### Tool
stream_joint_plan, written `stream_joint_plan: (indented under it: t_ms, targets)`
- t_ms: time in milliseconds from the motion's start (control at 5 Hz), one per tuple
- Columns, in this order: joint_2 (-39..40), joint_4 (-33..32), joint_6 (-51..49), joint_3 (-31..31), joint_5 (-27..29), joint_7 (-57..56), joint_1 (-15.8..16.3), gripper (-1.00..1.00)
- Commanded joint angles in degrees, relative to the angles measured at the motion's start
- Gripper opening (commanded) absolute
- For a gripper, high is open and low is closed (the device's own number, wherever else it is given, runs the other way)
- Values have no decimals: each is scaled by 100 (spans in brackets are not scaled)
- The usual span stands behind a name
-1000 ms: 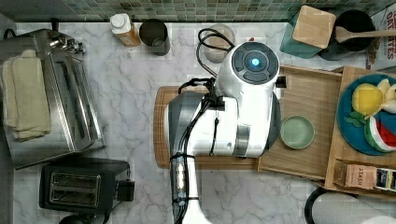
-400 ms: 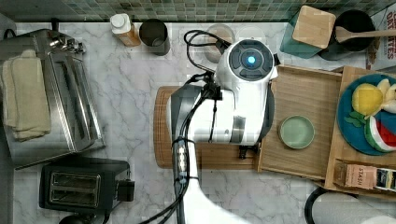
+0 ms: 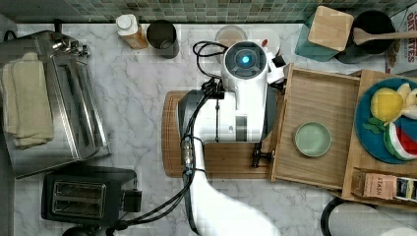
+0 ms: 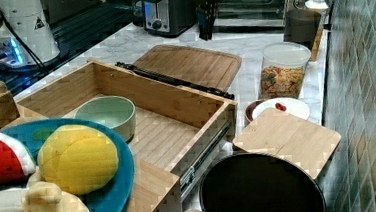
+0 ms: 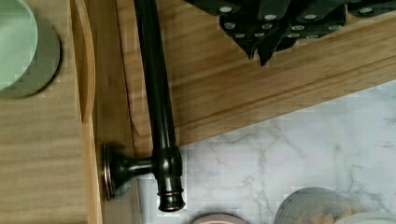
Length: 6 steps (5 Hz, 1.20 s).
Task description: Close the drawer.
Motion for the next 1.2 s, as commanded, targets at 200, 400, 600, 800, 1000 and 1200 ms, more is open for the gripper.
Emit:
stream_joint_plan:
  t_ms: [200,400,600,800,1000,1200]
  targets:
    - [-88,-572,831,4,-704,94,279,-100]
    - [210,-349,547,-29,-625,128,237,-100]
    - [142,-694,867,-127,-756,273,273,-100]
    - [-8,-1131,1289,-217,-938,450,305,-100]
    - [-130,-1398,1508,-234,-1067,383,229,-100]
    - [-69,-1445,1489,-278,-1042,-33,103,-100]
